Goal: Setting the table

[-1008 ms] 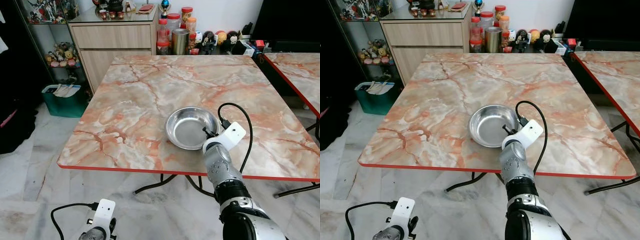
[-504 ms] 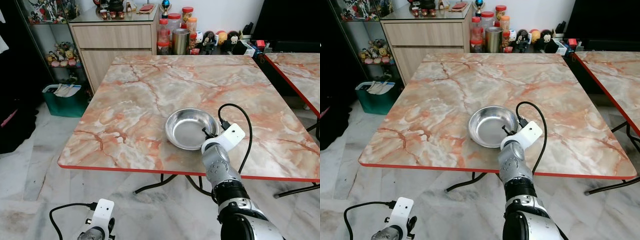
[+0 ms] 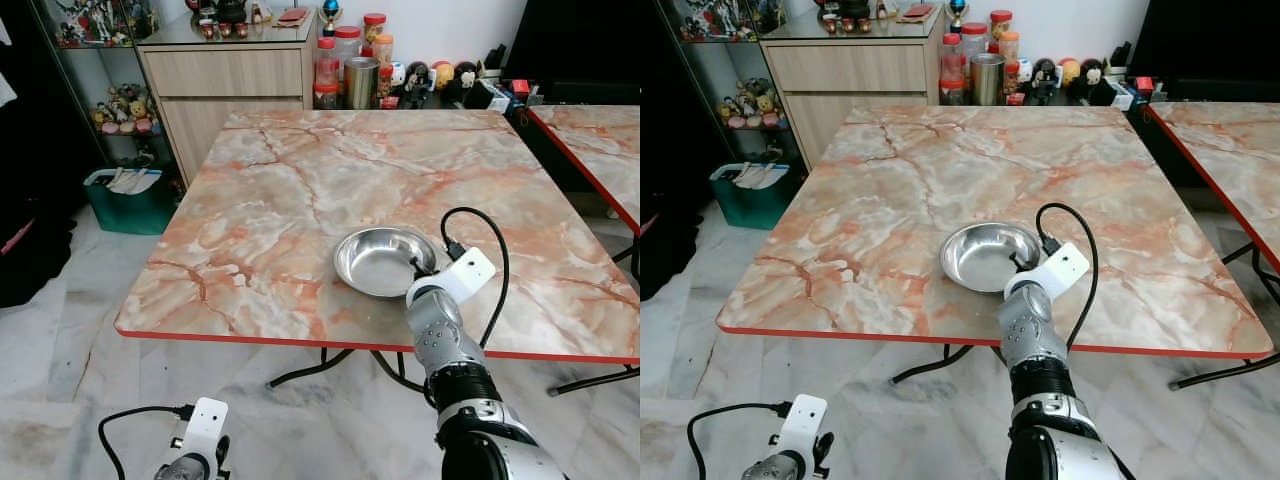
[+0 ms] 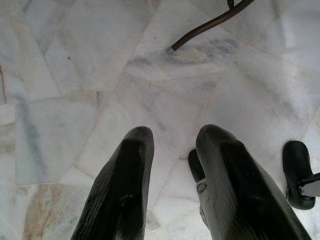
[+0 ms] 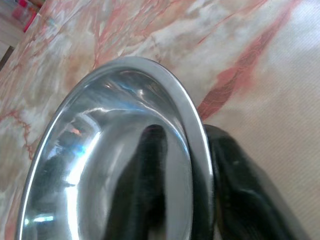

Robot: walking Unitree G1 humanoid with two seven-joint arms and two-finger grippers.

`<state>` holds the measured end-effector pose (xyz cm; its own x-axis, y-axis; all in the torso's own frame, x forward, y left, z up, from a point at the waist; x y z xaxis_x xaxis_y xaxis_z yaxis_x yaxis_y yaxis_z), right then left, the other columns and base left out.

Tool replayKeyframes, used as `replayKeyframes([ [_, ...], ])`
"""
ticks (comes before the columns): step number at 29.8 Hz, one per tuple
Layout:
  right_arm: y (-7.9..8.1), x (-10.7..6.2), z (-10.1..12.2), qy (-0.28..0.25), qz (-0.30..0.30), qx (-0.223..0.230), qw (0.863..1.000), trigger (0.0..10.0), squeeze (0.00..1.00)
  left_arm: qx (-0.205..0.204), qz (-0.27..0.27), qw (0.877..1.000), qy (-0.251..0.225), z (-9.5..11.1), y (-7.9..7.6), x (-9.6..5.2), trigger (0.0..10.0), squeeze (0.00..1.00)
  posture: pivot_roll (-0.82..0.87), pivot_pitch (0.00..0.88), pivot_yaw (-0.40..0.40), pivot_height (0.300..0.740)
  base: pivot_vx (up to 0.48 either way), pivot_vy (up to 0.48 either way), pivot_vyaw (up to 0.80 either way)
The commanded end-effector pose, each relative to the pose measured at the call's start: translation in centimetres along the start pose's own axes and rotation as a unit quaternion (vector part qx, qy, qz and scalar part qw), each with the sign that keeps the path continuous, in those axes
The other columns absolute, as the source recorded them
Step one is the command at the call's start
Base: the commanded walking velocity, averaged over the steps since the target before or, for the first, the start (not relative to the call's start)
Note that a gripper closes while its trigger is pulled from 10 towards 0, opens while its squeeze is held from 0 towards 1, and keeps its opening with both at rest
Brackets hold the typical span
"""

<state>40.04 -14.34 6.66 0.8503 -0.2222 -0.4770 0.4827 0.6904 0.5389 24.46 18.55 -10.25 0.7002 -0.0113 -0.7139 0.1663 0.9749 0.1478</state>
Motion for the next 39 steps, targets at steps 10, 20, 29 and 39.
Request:
replayKeyframes([
  [10,1.0,-0.7,-0.6,0.004,0.005,-0.006,1.0,10.0,0.0,-0.001,0.003,1.0,-0.002,0.1,0.5,0.0,10.0,0.0,0.0,0.0,0.024,0.736,0.0,0.0,0.0],
  [20,-0.8,-2.2,1.8,-0.074,-0.062,-0.063,0.993,10.0,0.0,-0.008,0.002,1.0,-0.009,0.3,0.4,0.0,10.0,0.0,0.0,0.0,0.017,0.736,0.0,0.0,0.0],
  [29,3.9,-4.9,5.2,-0.229,0.085,-0.204,0.948,10.0,0.0,-0.014,0.001,1.0,-0.012,0.2,0.1,-0.1,10.0,0.0,-0.02,0.0,0.015,0.736,0.0,0.0,0.0],
  [39,7.7,-7.4,4.6,-0.307,0.241,-0.327,0.861,10.0,0.0,-0.019,0.003,1.0,-0.016,0.0,-0.4,-0.1,10.0,0.0,-0.01,0.0,-0.009,0.736,0.0,0.0,0.0],
])
Point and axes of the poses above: a point about 5 cm out from each wrist's last joint towards the gripper, its own x axis pointing out of the wrist towards the gripper, its own z axis along the axis of the wrist's last joint, y = z × x, the point moved 5 cm from there along x, pointing out of the wrist towards the gripper
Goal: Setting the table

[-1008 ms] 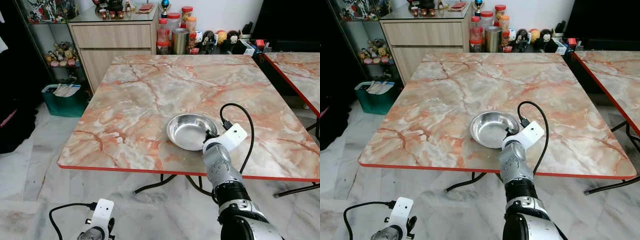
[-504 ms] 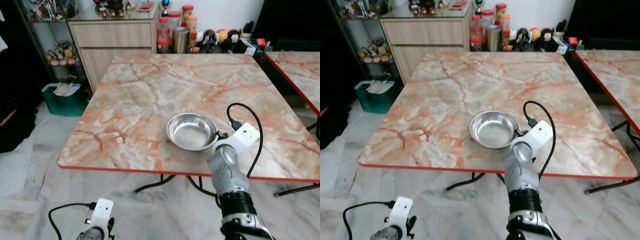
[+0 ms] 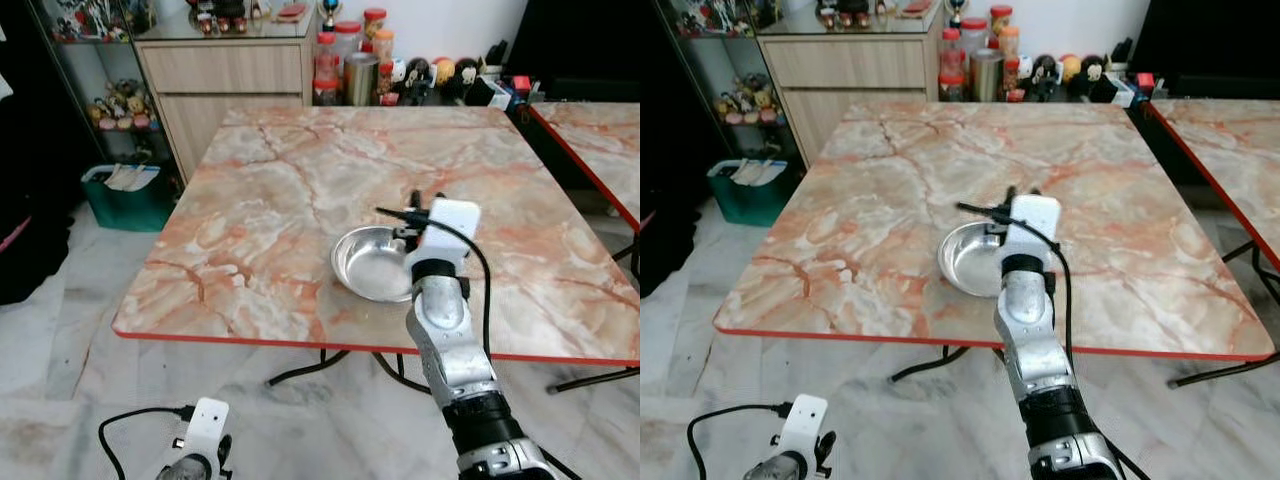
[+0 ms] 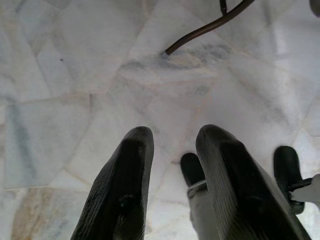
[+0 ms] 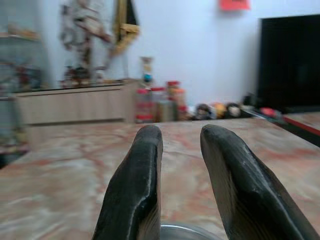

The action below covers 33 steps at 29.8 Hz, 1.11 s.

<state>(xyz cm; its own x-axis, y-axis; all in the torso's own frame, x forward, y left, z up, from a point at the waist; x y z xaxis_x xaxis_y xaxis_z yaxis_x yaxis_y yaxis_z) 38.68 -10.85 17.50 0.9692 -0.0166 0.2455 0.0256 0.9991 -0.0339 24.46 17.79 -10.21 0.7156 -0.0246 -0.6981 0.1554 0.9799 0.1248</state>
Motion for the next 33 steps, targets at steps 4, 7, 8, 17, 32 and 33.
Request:
replayKeyframes([
  [4,1.4,-0.8,-1.6,0.007,0.08,-0.005,0.997,10.0,0.0,-0.001,0.006,1.0,-0.005,-0.1,0.1,-0.1,10.0,0.0,-0.01,0.0,-0.015,0.736,0.0,0.0,0.0],
  [7,0.7,-0.9,-2.0,0.01,0.071,0.001,0.997,10.0,0.0,0.009,0.001,1.0,-0.002,-0.2,-0.1,-0.1,10.0,0.0,-0.01,0.0,-0.017,0.736,0.0,0.0,0.0],
  [8,0.5,-0.9,-2.0,0.011,0.065,0.009,0.998,10.0,0.0,0.014,-0.001,1.0,0.0,-0.4,-0.2,-0.1,10.0,0.0,-0.01,0.0,-0.017,0.736,0.0,0.0,0.0],
  [17,1.2,0.0,-0.2,-0.023,0.081,0.013,0.996,10.0,0.0,0.015,-0.001,1.0,0.001,-0.5,-0.5,-0.1,10.0,0.0,-0.02,0.0,-0.02,0.736,0.0,-0.245,0.0],
  [32,2.9,-0.1,0.1,-0.026,0.103,0.027,0.994,10.0,0.0,0.011,0.009,1.0,0.003,-0.3,-0.2,-0.1,10.0,0.0,-0.02,0.0,-0.026,0.736,0.0,-0.276,0.0],
  [33,2.8,-0.1,0.0,-0.026,0.103,0.027,0.994,10.0,0.0,0.011,0.009,1.0,0.003,-0.4,-0.2,-0.1,10.0,0.0,-0.02,0.0,-0.024,0.736,0.0,-0.3,0.0],
])
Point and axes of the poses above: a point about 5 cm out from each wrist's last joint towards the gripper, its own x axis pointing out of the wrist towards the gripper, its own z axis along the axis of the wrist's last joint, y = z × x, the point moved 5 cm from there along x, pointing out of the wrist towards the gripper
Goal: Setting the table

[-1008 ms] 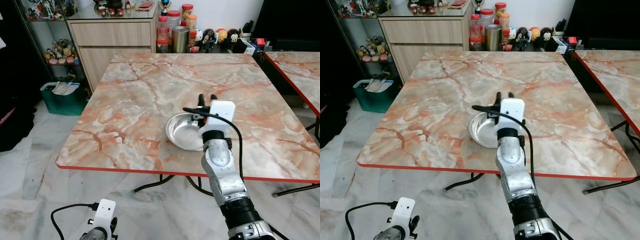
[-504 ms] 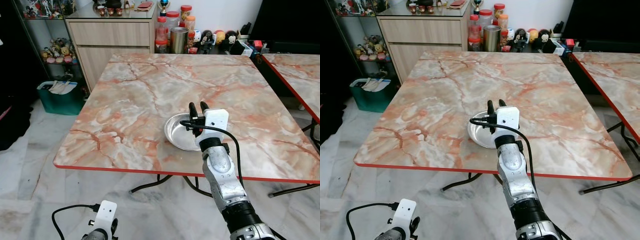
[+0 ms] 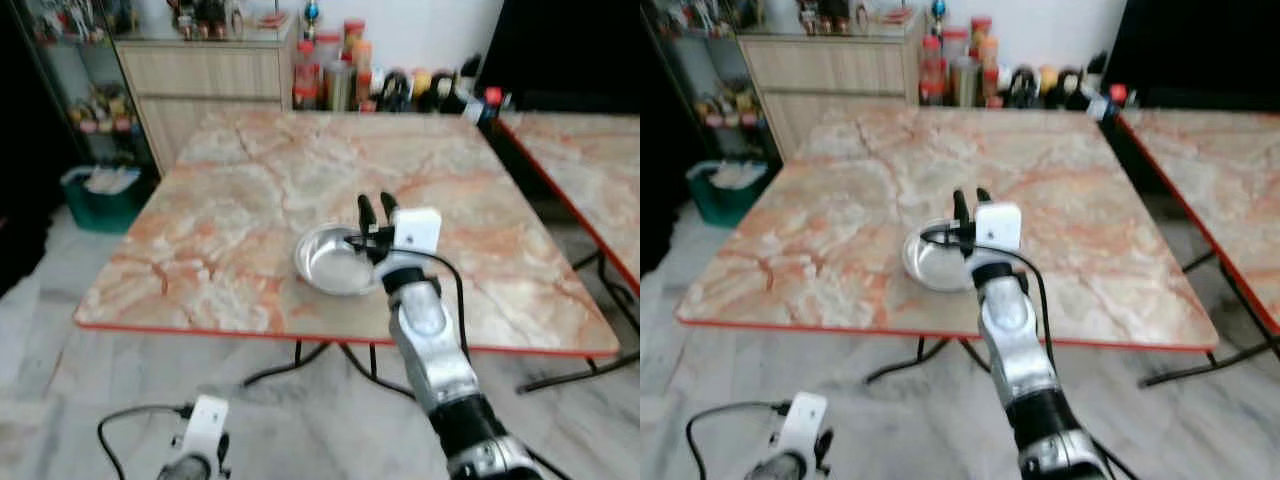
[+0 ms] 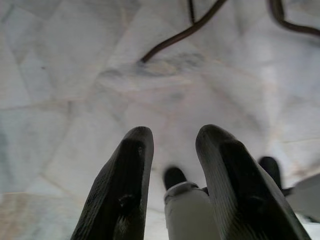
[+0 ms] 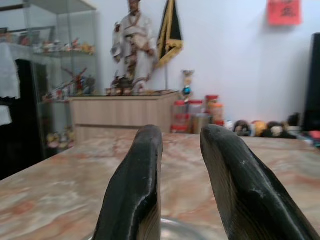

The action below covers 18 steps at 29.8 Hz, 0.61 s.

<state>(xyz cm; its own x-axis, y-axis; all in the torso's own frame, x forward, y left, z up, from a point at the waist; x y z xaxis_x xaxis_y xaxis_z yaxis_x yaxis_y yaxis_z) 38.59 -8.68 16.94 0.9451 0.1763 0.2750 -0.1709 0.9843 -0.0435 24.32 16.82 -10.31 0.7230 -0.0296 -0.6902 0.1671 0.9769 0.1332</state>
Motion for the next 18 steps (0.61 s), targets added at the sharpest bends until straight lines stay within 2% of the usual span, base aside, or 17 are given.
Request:
replayKeyframes([
  [1,0.56,0.25,0.45,-0.008,0.006,0.005,1.0,10.0,0.0,0.005,0.012,1.0,0.009,-0.39,0.87,-0.08,10.0,0.0,-0.02,0.0,-0.021,0.736,0.0,-0.304,0.0],
  [8,0.75,0.27,0.51,-0.009,0.02,0.009,1.0,10.0,0.0,0.008,0.015,1.0,0.012,-0.3,1.2,-0.03,10.0,0.0,-0.02,0.0,-0.014,0.736,0.0,-0.387,0.0],
  [15,1.01,0.12,0.24,-0.004,0.024,-0.008,1.0,10.0,0.0,0.01,0.013,1.0,0.014,-0.37,1.22,-0.04,10.0,0.0,-0.03,0.0,-0.006,0.736,0.0,-0.417,0.0],
  [18,1.07,0.06,-0.01,0.001,0.023,-0.023,0.999,10.0,0.0,0.011,0.014,1.0,0.015,-0.47,1.27,-0.07,10.0,0.0,-0.03,0.0,-0.004,0.736,0.0,-0.41,0.43],
])
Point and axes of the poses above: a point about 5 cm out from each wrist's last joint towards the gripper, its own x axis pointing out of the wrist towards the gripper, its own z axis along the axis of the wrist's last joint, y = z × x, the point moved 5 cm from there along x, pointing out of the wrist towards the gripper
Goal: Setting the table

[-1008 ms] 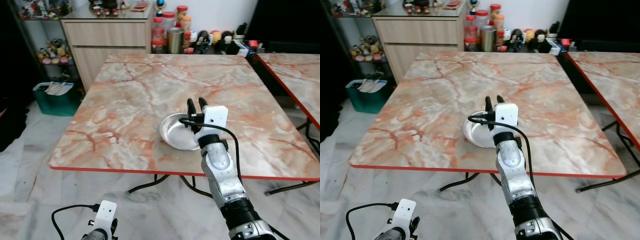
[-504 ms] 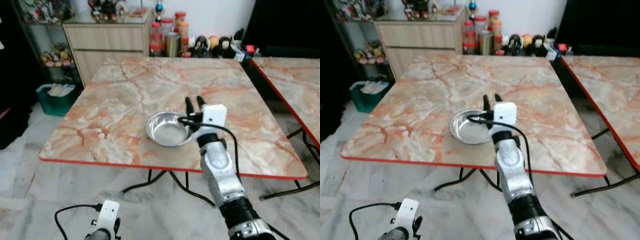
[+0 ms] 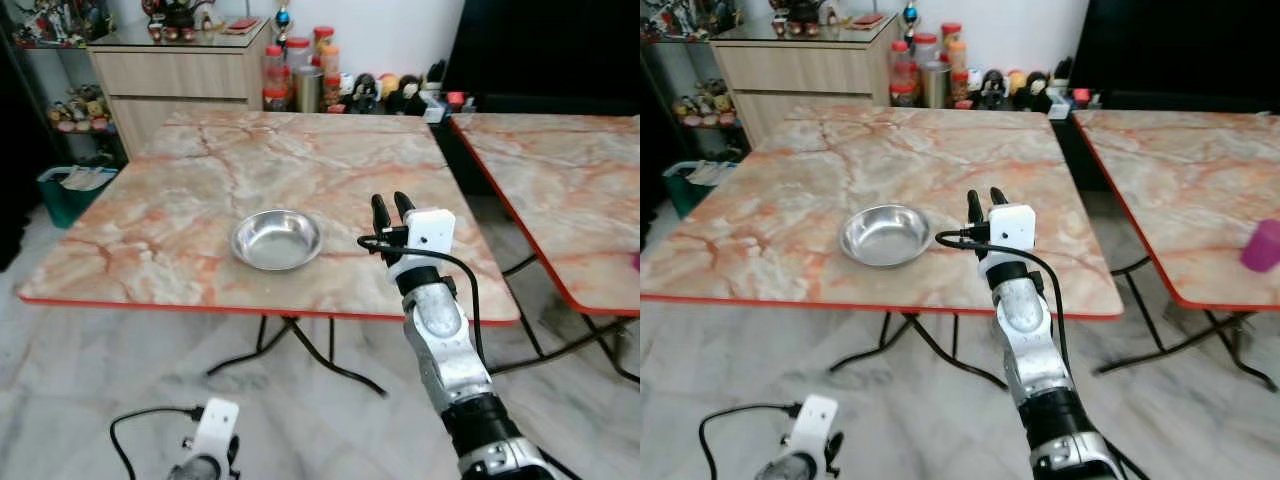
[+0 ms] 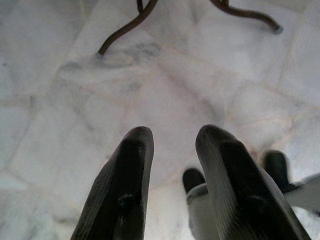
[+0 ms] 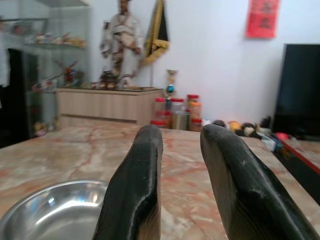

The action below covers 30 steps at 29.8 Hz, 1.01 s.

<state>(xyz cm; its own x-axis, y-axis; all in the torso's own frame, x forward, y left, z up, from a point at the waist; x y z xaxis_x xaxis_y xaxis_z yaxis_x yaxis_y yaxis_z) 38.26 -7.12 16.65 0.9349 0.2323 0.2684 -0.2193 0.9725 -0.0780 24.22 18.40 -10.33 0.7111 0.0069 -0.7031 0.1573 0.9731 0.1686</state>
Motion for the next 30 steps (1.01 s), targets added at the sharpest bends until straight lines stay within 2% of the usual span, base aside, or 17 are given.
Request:
replayKeyframes([
  [1,-0.4,0.12,0.13,-0.002,-0.003,-0.009,1.0,10.0,0.0,0.003,-0.001,1.0,0.004,-0.13,-0.19,0.01,10.0,0.0,-0.03,0.0,-0.002,0.736,0.0,-0.401,0.44],
  [5,-0.48,0.07,-0.08,0.004,-0.007,0.0,1.0,10.0,0.0,0.004,0.001,1.0,0.005,-0.21,-0.06,-0.02,10.0,0.0,-0.02,0.0,-0.002,0.736,0.0,-0.395,0.0],
  [13,-0.18,0.18,-0.04,0.002,0.005,-0.019,1.0,10.0,0.0,0.012,0.003,1.0,0.011,-0.61,0.16,-0.12,10.0,0.0,-0.02,0.0,-0.003,0.736,0.0,-0.39,0.1],
  [17,-0.2,0.16,-0.08,0.003,-0.001,-0.005,1.0,10.0,0.0,0.017,0.001,1.0,0.015,-0.8,0.07,-0.16,10.0,0.0,-0.02,0.0,-0.003,0.736,0.0,-0.386,0.11],
  [30,-0.08,-0.1,-0.33,0.007,0.0,-0.011,1.0,10.0,0.0,0.022,-0.004,1.0,0.017,-0.94,-0.1,-0.19,10.0,0.0,-0.02,0.0,0.002,0.736,0.0,-0.379,0.0],
])
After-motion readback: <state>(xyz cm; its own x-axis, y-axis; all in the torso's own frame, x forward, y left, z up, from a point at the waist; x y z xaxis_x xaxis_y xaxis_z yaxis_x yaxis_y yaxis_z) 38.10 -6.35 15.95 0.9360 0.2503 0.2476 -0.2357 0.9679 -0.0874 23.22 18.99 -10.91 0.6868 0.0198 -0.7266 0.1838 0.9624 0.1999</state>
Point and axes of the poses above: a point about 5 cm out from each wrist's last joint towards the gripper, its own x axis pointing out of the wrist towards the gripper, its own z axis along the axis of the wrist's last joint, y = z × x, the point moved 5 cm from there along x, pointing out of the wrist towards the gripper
